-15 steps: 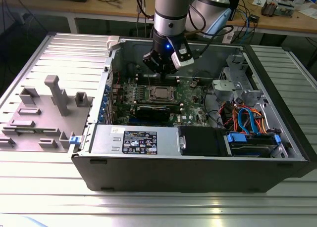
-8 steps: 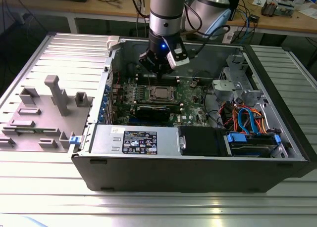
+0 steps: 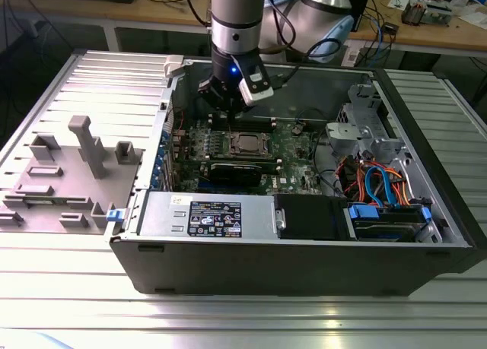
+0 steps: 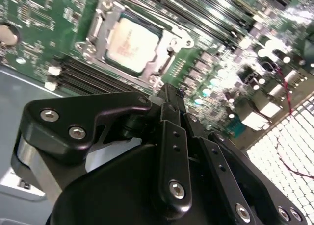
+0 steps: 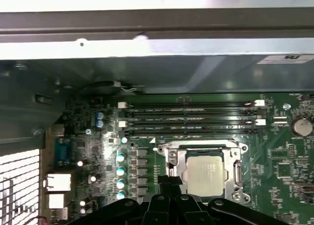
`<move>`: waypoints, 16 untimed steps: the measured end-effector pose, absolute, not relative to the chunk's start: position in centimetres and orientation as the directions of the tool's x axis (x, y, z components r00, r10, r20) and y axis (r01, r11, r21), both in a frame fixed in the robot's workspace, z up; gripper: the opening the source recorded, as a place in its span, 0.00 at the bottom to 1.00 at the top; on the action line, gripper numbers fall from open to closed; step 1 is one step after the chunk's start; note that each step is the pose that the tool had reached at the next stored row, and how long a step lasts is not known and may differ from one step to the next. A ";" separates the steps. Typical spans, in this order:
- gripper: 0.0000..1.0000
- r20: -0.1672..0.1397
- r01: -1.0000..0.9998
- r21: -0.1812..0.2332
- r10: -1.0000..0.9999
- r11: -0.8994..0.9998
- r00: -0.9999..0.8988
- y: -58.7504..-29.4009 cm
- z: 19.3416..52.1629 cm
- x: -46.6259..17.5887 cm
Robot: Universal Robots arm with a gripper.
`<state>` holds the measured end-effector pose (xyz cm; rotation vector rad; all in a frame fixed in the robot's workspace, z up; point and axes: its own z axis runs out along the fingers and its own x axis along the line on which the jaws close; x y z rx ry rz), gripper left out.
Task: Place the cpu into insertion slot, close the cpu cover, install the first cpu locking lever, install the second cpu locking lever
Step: 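Install the first cpu locking lever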
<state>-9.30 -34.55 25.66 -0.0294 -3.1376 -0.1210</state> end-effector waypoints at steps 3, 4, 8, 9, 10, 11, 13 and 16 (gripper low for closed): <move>0.11 0.002 0.019 0.058 0.019 0.998 -1.000 -34.5 25.7 -9.7; 0.11 0.001 0.019 0.051 0.019 0.999 -1.000 -34.4 25.6 -9.8; 0.11 0.001 0.019 0.044 0.019 0.999 -1.000 -34.1 25.6 -10.4; 0.11 0.001 0.019 0.044 0.019 0.999 -1.000 -34.1 25.6 -10.6; 0.11 0.001 0.019 0.044 0.019 0.999 -1.000 -34.1 25.6 -10.8; 0.11 0.001 0.019 0.044 0.019 0.999 -1.000 -34.0 25.7 -10.8; 0.11 0.001 0.019 0.044 0.019 0.999 -1.000 -33.7 25.6 -10.9; 0.11 0.001 0.019 0.044 0.019 0.999 -1.000 -33.3 25.7 -11.0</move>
